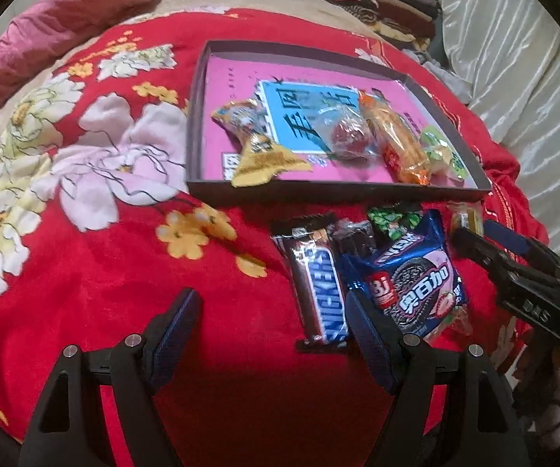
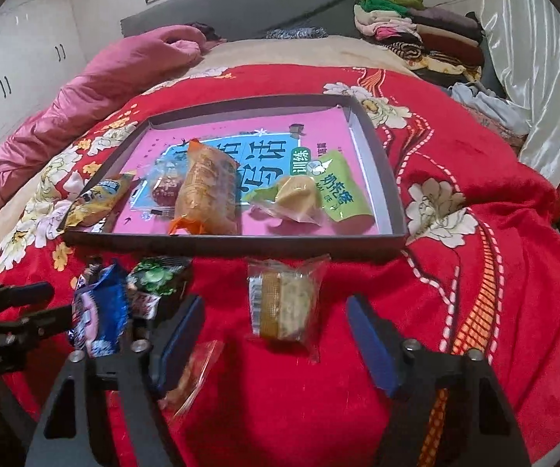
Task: Organize snacks
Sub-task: 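Move both tools back toward the snacks beside the tray, then grasp the Snickers bar with the left tool while the right tool grasps the clear cookie bag, then lower the Snickers bar into the tray with the left tool while the right tool releases the cookie bag, then grasp the blue cookie packet with the left tool while the right tool grasps the clear pastry bag, then place the blue packet in the tray with the left tool while the right tool drops the pastry bag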
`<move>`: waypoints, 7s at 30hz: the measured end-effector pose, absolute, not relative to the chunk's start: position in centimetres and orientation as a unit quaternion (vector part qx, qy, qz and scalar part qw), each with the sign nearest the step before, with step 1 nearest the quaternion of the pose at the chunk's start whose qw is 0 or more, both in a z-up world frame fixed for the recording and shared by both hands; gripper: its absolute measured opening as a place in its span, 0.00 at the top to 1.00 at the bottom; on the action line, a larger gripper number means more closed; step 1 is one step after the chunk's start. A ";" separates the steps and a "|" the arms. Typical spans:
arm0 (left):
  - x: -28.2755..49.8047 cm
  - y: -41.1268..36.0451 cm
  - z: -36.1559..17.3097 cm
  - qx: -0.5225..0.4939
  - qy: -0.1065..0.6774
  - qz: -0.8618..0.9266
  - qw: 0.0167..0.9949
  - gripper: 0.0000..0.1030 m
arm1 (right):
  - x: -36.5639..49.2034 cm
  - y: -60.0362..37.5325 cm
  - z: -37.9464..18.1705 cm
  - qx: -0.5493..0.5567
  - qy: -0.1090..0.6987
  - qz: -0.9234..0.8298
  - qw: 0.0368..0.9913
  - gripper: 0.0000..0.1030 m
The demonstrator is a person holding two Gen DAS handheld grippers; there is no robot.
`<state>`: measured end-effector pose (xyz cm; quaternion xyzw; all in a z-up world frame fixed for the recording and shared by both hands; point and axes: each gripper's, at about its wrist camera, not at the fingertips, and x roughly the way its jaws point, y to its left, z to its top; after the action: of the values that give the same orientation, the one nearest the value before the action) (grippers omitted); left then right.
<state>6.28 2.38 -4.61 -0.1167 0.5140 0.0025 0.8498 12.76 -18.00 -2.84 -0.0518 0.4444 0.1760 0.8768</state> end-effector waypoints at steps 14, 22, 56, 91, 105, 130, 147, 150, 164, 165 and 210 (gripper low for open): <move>7.3 0.4 -5.1 -0.108 0.513 -0.025 0.851 0.74 | 13.8 -18.6 -4.0 -0.044 0.448 0.196 0.871 0.64; 6.0 2.3 -2.1 -0.139 0.482 -0.037 0.864 0.82 | 12.3 -19.6 -0.8 -0.022 0.416 0.214 0.884 0.64; 7.5 2.5 -3.8 -0.137 0.510 -0.027 0.849 0.71 | 15.1 -19.9 1.8 0.010 0.380 0.220 0.898 0.64; 15.5 3.0 -3.0 -0.148 0.472 -0.013 0.869 0.70 | 19.4 -16.8 -0.6 -0.006 0.405 0.204 0.891 0.61; 14.8 2.5 -1.7 -0.132 0.463 -0.013 0.876 0.41 | 18.5 -18.2 0.4 0.007 0.390 0.197 0.899 0.43; 10.7 2.2 1.2 -0.124 0.452 -0.018 0.883 0.30 | 12.9 -18.1 3.2 -0.025 0.366 0.228 0.902 0.31; 6.9 1.2 -0.6 -0.136 0.497 -0.058 0.855 0.29 | 9.2 -18.2 0.9 -0.033 0.412 0.258 0.873 0.31; 6.3 0.8 -1.2 -0.134 0.505 -0.071 0.850 0.28 | 8.5 -17.8 -0.1 -0.037 0.430 0.268 0.861 0.31; 6.6 -0.4 -3.7 -0.190 0.543 -0.096 0.812 0.26 | 6.7 -15.4 -3.1 -0.059 0.462 0.285 0.838 0.31; 6.8 -0.4 -4.1 -0.200 0.547 -0.098 0.807 0.26 | 6.8 -15.2 -3.3 -0.058 0.463 0.286 0.837 0.31; 8.2 2.2 -0.7 -0.189 0.487 -0.044 0.852 0.54 | 10.6 -19.3 0.7 -0.004 0.386 0.274 0.881 0.63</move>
<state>8.18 2.19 -0.73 -0.1887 0.4870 -0.0442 0.8516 10.58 -19.30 0.73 -0.0039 0.3861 0.2744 0.8807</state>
